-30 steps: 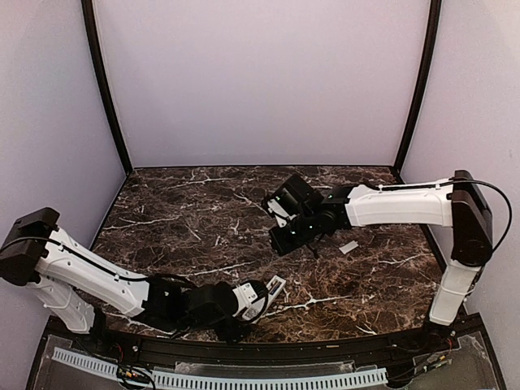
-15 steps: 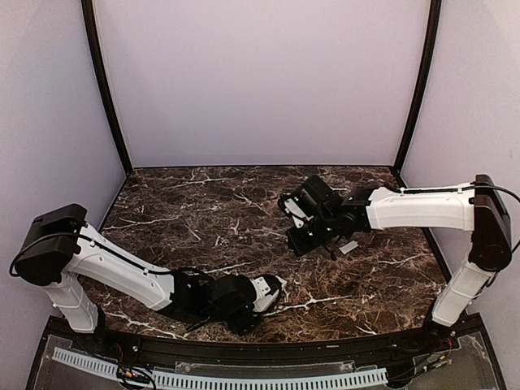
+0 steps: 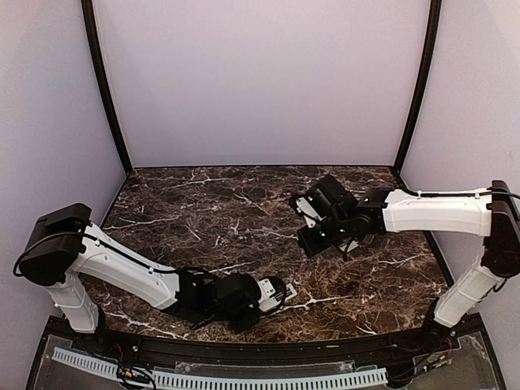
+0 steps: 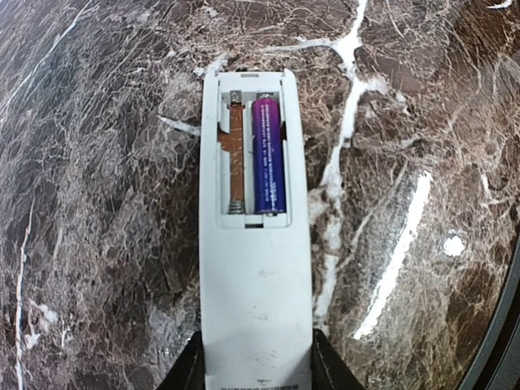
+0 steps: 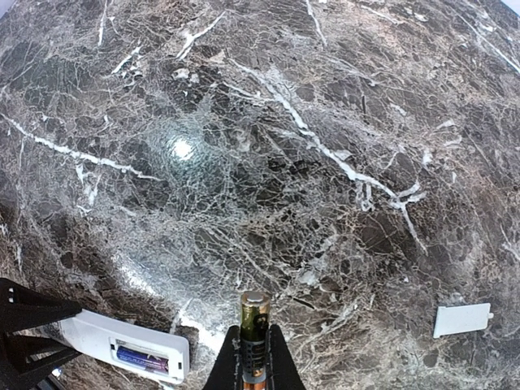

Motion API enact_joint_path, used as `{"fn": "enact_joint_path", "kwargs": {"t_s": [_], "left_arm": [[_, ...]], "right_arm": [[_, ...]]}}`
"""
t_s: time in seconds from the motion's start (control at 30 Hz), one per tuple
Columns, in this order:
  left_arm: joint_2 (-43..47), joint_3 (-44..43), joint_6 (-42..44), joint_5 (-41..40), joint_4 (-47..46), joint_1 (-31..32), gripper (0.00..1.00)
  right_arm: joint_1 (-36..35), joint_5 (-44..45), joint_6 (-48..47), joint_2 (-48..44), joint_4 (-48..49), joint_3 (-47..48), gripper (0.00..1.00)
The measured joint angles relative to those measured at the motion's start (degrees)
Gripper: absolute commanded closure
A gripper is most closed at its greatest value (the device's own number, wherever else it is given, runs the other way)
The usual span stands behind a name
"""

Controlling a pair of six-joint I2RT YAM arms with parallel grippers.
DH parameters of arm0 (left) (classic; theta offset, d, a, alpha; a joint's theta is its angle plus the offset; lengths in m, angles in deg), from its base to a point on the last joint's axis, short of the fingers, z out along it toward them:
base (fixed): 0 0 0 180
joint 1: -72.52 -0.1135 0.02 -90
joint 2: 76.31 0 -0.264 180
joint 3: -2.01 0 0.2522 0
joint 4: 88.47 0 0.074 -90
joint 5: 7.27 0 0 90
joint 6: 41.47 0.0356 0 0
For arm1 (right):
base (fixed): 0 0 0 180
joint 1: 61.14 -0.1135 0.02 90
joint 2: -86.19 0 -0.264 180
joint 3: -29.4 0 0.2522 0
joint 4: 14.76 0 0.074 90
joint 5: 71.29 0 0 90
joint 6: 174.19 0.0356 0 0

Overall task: Load the batteries into the remote control
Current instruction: Pick up the remote control without the battery cover from the center of the board.

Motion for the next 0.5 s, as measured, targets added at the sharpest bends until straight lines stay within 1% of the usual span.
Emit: {"fn": "enact_joint_path", "kwargs": {"t_s": [0.07, 0.1, 0.17, 0.27, 0.33, 0.4, 0.5], "left_arm": [[0.0, 0.0, 0.2, -0.1, 0.0, 0.0, 0.86], [0.1, 0.0, 0.3, -0.2, 0.1, 0.0, 0.90], [0.3, 0.0, 0.8, -0.6, 0.3, 0.0, 0.94], [0.9, 0.2, 2.3, -1.9, 1.2, 0.1, 0.95], [2.4, 1.2, 4.3, -4.4, 1.3, 0.7, 0.95], [5.7, 3.3, 7.5, -7.4, 0.7, 1.6, 0.94], [13.1, 7.6, 14.0, -10.3, -2.5, 4.0, 0.93]], "right_arm": [[0.2, 0.0, -0.2, -1.0, 0.0, -0.5, 1.00], [0.3, 0.0, -0.3, -1.6, 0.0, -0.8, 1.00], [0.5, 0.0, -0.5, -2.6, 0.0, -1.3, 1.00], [0.6, 0.0, -0.9, -4.0, 0.0, -1.7, 1.00], [0.6, 0.2, -1.1, -4.8, 0.0, -1.9, 1.00], [0.6, 0.3, -1.5, -5.7, 0.0, -2.3, 1.00], [0.7, 0.3, -2.4, -7.5, 0.0, -3.1, 1.00]]}}
